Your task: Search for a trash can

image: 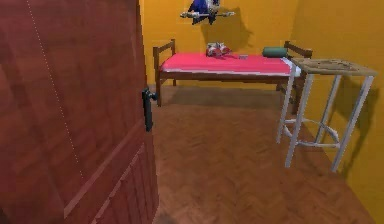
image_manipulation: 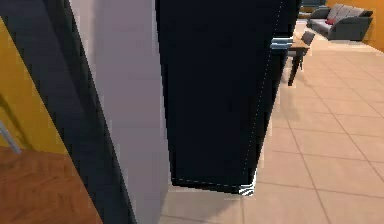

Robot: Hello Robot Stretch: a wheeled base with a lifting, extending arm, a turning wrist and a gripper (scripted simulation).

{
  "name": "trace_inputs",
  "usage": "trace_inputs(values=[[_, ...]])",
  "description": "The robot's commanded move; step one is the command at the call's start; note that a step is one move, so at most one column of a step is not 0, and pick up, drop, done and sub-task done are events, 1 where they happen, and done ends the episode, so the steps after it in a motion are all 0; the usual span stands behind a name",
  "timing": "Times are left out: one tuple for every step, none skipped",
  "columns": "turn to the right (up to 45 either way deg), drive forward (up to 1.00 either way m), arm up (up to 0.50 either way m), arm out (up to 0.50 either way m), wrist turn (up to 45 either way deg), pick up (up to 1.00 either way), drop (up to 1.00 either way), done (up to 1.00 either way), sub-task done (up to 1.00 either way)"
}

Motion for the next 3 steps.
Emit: trace_inputs(values=[[6.0, 0.00, 0.00, 0.00, 0.0, 0.00, 0.00, 0.00, 0.00], [0.0, 1.00, 0.00, 0.00, 0.0, 0.00, 0.00, 0.00, 0.00], [3.0, 0.00, 0.00, 0.00, 0.0, 0.00, 0.00, 0.00, 0.00]])
